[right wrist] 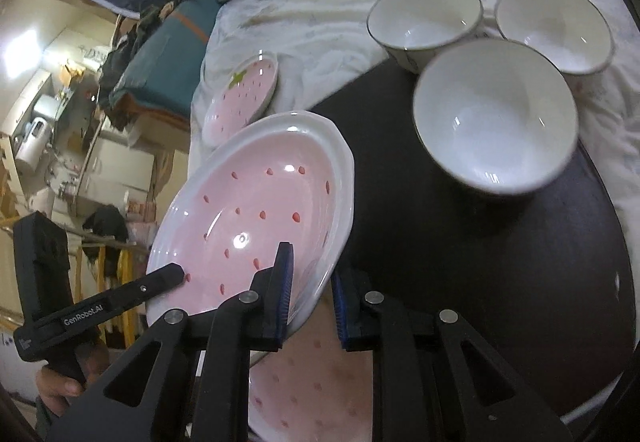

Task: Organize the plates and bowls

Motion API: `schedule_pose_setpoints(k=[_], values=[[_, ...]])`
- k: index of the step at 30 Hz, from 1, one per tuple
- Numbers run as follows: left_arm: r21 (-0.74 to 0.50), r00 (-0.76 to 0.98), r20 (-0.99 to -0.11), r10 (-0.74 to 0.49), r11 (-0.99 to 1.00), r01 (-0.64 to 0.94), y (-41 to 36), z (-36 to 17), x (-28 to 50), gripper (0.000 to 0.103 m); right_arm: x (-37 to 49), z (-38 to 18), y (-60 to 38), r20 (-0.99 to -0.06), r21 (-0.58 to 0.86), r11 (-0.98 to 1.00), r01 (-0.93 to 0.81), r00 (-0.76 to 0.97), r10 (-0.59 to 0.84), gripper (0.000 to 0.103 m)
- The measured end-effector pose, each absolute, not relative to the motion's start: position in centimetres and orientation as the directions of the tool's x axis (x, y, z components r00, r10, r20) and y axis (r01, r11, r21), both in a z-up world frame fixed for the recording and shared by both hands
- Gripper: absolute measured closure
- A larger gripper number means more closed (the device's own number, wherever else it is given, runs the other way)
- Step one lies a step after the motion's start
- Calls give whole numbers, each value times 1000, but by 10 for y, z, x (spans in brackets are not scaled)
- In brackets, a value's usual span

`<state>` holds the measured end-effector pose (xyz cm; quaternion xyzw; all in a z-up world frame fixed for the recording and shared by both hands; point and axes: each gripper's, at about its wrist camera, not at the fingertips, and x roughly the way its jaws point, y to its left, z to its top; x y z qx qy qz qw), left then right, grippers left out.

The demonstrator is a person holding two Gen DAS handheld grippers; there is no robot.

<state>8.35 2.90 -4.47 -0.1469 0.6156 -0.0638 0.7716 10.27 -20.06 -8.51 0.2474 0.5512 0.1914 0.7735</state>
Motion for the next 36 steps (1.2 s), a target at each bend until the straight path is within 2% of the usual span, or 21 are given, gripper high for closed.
schedule_pose_setpoints(k=[12,20,31,36], values=[[-256,176,-955,-241,964,-68,15,-56,42,89,46,-101,-198,-818,539,841,-41,212,535,83],[-230,110,-970,-218,966,-117,18,-78,37,84,38,-105,-194,-823,537,842,-50,185,536,83],[-154,81,-987,-141,972,-180,32,-91,38,84,41,-121,-178,-829,547,836,-53,110,549,84],[-136,79,-989,-125,979,-152,26,-94,40,84,40,-136,-180,-849,526,850,-15,58,526,85]])
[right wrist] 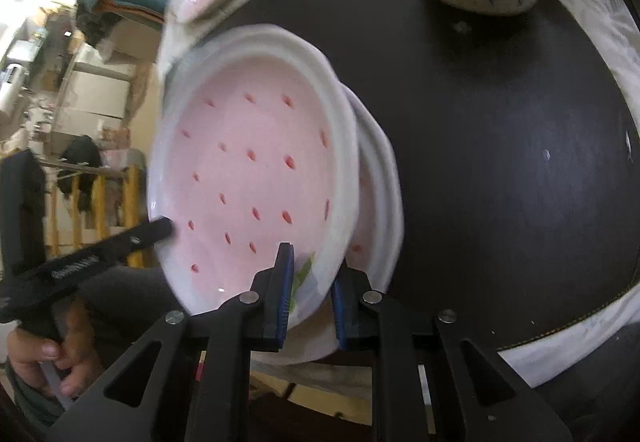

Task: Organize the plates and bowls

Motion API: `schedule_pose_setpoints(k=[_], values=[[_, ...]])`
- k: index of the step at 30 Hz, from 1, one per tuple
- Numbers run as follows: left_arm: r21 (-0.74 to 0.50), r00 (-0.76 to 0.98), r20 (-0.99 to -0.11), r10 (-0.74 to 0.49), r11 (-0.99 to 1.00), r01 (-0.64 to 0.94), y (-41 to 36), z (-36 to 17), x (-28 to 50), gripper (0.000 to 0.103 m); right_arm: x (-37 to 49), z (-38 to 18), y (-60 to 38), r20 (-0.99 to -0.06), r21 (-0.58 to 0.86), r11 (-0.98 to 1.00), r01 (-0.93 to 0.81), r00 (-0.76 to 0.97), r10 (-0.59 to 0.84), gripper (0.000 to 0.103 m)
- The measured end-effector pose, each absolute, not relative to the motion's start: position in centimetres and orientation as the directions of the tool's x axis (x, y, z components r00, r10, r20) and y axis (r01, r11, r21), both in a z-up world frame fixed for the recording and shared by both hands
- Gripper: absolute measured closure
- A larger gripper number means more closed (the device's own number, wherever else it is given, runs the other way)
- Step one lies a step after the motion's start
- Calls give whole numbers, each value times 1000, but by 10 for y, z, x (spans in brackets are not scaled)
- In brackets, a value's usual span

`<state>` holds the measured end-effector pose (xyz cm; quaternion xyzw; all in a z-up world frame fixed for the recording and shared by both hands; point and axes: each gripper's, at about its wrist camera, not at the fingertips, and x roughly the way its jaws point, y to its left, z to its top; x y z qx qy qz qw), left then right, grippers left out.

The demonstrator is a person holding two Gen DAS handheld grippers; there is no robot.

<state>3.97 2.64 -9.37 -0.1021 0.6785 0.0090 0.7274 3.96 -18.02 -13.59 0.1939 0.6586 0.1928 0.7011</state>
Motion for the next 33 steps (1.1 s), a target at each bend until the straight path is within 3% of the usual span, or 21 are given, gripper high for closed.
schedule_pose_setpoints(k=[8,10,12,16,26,33], values=[[-90,79,-994,-77,980,-175,30,-100,47,82,36,-134,-183,-845,533,845,-33,27,534,85],[-80,65,-995,-69,980,-181,30,-105,48,76,36,-134,-186,-838,546,838,-18,20,546,85],[-57,39,-998,-50,980,-190,33,-111,49,52,36,-133,-187,-836,548,836,-11,13,549,85],[-61,36,-998,-55,979,-194,32,-115,51,52,34,-128,-192,-839,543,840,-4,32,542,81],[-38,42,-999,-30,983,-179,14,-112,55,52,34,-127,-211,-800,600,799,52,44,598,84],[-61,28,-998,-57,980,-190,24,-114,53,52,33,-113,-215,-857,508,861,19,109,504,81]])
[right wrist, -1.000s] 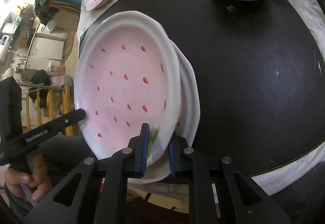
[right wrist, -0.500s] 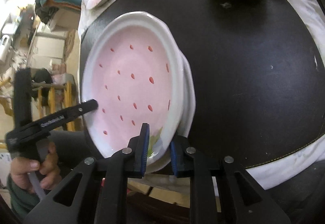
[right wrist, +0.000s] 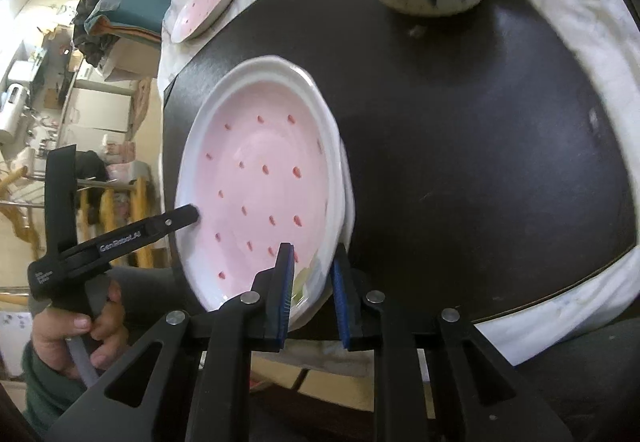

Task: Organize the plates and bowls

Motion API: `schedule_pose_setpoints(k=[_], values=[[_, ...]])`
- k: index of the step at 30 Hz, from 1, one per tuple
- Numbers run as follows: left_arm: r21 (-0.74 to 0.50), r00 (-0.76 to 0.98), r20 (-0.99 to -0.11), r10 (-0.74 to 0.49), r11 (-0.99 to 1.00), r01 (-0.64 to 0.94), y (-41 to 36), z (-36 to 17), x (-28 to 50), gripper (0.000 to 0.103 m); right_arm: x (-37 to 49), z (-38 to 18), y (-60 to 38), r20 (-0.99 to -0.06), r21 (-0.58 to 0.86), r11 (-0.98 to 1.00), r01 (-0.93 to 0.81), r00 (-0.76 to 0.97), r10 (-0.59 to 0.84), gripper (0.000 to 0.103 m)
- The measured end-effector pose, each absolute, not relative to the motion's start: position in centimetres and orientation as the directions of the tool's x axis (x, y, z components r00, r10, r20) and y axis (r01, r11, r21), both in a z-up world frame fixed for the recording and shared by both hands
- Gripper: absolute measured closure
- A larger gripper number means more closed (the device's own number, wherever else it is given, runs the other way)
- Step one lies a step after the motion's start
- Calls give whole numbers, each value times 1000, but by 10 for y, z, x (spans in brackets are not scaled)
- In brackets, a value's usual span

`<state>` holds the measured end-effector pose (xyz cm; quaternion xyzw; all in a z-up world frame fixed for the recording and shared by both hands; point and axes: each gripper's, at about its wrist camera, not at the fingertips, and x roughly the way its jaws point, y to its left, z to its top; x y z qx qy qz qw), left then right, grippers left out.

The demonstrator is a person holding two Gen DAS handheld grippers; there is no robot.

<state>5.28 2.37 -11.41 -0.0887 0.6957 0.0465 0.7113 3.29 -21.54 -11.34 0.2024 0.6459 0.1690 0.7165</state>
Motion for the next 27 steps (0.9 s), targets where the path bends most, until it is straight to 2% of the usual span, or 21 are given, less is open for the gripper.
schedule_pose_setpoints(k=[6,14,17,23,27], values=[[-92,8,-996,-92,978,-188,30,-122,55,52,44,-118,-220,-852,517,854,54,129,507,81],[-137,-8,-990,-140,974,-180,36,-129,58,53,56,-139,-207,-855,519,848,109,70,514,80],[-149,-15,-988,-153,975,-166,35,-132,57,65,58,-148,-207,-837,544,827,140,29,546,79],[-125,-3,-992,-127,978,-167,35,-135,59,66,64,-155,-199,-849,524,840,140,6,528,77],[-97,17,-995,-96,983,-154,33,-133,62,68,65,-153,-193,-857,513,850,118,14,515,69]])
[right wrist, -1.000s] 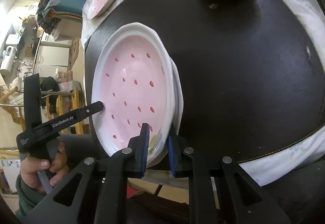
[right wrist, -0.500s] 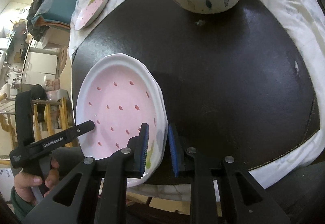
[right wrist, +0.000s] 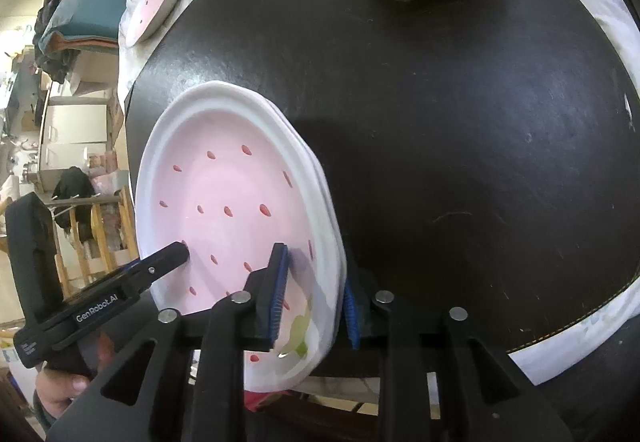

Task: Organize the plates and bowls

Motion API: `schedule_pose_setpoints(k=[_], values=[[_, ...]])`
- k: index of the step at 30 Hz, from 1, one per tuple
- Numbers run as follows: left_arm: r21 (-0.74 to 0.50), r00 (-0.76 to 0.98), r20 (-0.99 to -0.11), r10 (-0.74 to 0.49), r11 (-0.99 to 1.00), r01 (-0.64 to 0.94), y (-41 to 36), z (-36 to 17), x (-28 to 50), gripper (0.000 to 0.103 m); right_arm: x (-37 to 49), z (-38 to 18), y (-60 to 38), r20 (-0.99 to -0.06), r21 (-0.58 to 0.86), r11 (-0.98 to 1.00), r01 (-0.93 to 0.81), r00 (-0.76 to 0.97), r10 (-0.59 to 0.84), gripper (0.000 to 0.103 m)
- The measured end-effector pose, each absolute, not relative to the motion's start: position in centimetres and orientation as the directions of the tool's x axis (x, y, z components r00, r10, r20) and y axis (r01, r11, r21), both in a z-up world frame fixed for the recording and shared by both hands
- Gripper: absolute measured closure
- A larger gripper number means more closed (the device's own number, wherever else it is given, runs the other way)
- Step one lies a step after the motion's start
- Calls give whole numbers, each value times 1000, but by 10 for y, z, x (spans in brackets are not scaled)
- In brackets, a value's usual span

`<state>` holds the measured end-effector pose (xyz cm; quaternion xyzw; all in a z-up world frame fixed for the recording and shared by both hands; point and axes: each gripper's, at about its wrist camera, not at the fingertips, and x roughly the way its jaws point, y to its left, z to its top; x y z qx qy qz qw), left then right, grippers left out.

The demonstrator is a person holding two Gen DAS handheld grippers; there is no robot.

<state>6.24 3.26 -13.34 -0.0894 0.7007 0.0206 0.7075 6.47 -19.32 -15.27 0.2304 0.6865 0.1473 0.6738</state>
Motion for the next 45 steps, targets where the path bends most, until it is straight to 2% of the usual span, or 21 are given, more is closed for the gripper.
schedule_pose_setpoints(k=[10,25,34,36,45], values=[[-75,12,-997,-74,986,-147,33,-133,110,68,98,-147,-197,-879,477,872,113,45,475,69],[-139,72,-989,-129,977,-164,48,-128,191,68,158,-152,-204,-877,480,868,128,90,472,69],[-113,106,-990,-97,982,-153,53,-121,193,67,167,-151,-203,-868,496,859,128,107,485,69],[-123,121,-987,-105,980,-156,51,-120,193,63,166,-152,-204,-861,507,852,133,109,496,69],[-150,180,-976,-122,977,-150,27,-126,185,59,168,-152,-201,-866,498,857,131,134,482,69]])
